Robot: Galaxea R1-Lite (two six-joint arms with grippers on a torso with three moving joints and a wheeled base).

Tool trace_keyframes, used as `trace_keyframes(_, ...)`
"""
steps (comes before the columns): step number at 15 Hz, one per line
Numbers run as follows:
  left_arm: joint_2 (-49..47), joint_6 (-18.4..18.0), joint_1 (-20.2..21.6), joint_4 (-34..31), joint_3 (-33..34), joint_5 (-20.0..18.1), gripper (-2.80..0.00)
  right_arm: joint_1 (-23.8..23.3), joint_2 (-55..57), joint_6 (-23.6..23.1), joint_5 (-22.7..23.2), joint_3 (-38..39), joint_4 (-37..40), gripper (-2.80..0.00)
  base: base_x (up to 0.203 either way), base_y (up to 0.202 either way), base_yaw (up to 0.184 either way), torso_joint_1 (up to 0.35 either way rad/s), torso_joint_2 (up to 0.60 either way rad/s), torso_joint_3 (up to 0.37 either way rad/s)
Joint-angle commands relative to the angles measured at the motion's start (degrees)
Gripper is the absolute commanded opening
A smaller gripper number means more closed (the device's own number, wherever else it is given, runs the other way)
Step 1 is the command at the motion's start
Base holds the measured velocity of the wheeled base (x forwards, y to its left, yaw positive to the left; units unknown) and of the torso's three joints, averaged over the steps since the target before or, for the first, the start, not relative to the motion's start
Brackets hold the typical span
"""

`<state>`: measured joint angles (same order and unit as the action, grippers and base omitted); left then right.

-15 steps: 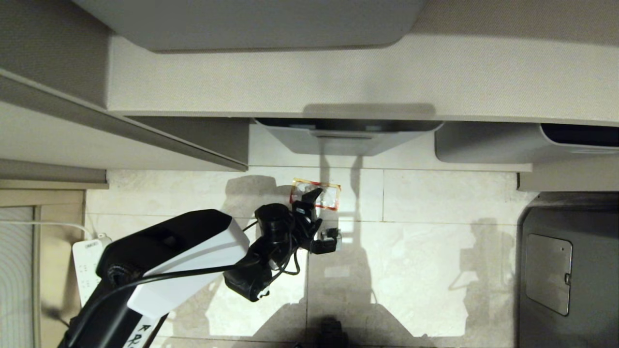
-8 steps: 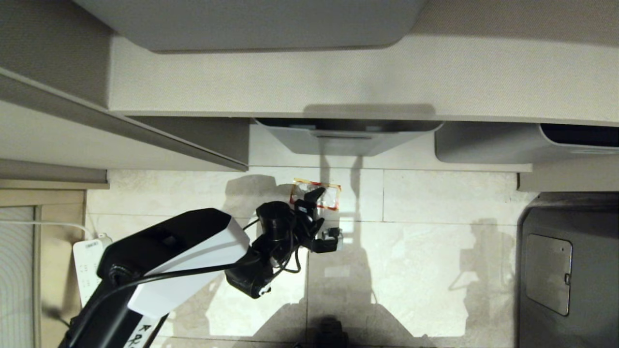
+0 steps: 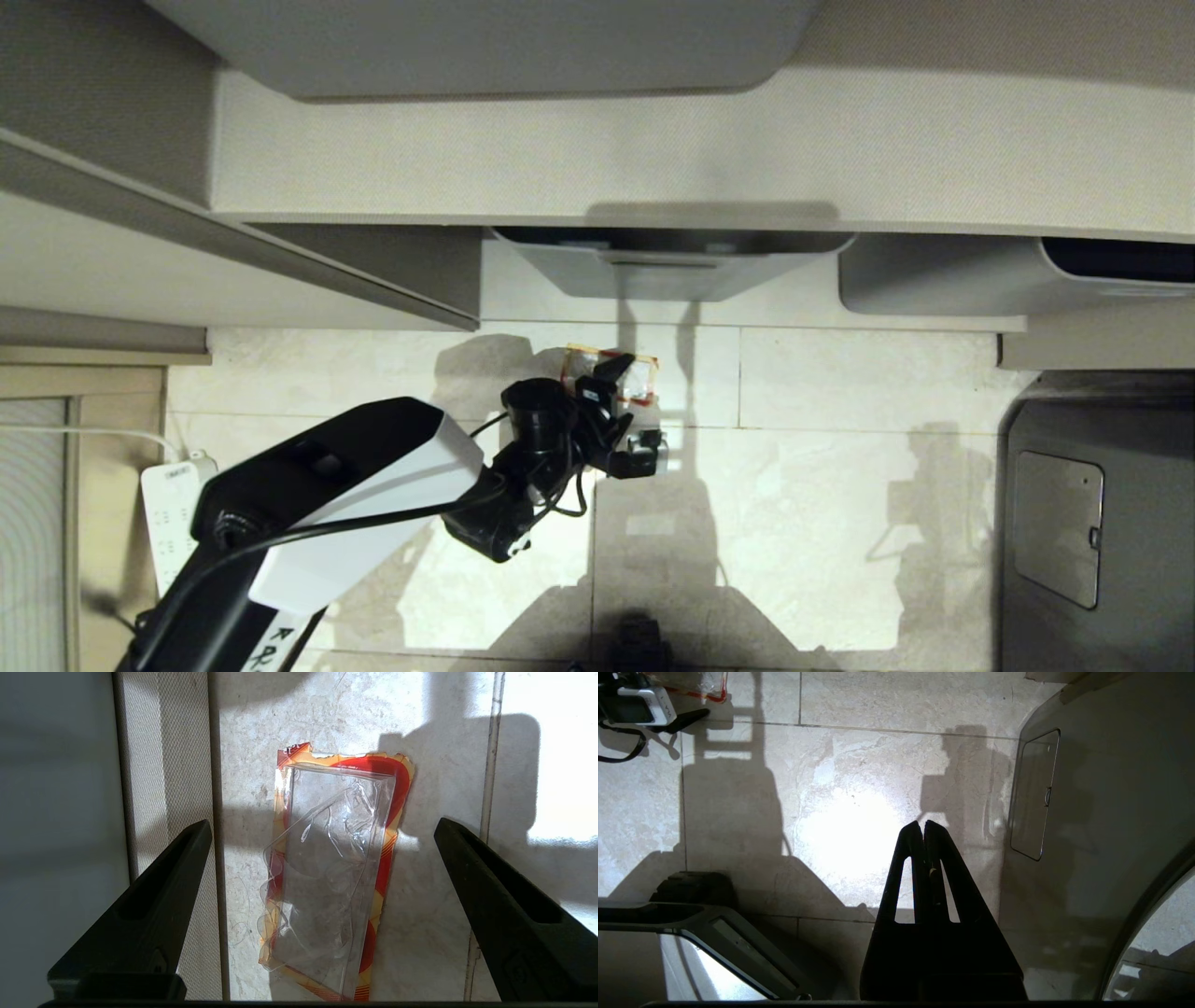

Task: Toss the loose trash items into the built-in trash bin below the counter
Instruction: Pick up the garbage

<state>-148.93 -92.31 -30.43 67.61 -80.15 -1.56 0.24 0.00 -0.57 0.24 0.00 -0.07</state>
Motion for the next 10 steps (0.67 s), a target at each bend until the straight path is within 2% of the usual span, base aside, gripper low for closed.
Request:
trace_keyframes(1, -0.83, -0.68, 0.42, 0.33, -0.4, 0.41, 0.0, 0.02, -0.09, 0.05, 0.02, 0.0, -0.01, -2.8, 0.0, 0.0, 0.0, 0.0, 0.0, 0.0)
trace_keyframes(6, -0.31, -0.24, 1.25, 0.24, -1.46, 0.47, 0.0, 0.02, -0.09, 0.05, 0.02, 0.0, -0.01, -2.8, 0.0, 0.0, 0.0, 0.0, 0.0, 0.0)
trace_keyframes(10, 0.76, 0.51, 1.49, -0.77, -1.31, 4.58, 0.0, 0.02, -0.06, 0.05, 0.02, 0.0, -0.01, -2.8, 0.0, 0.0, 0.0, 0.0, 0.0, 0.0)
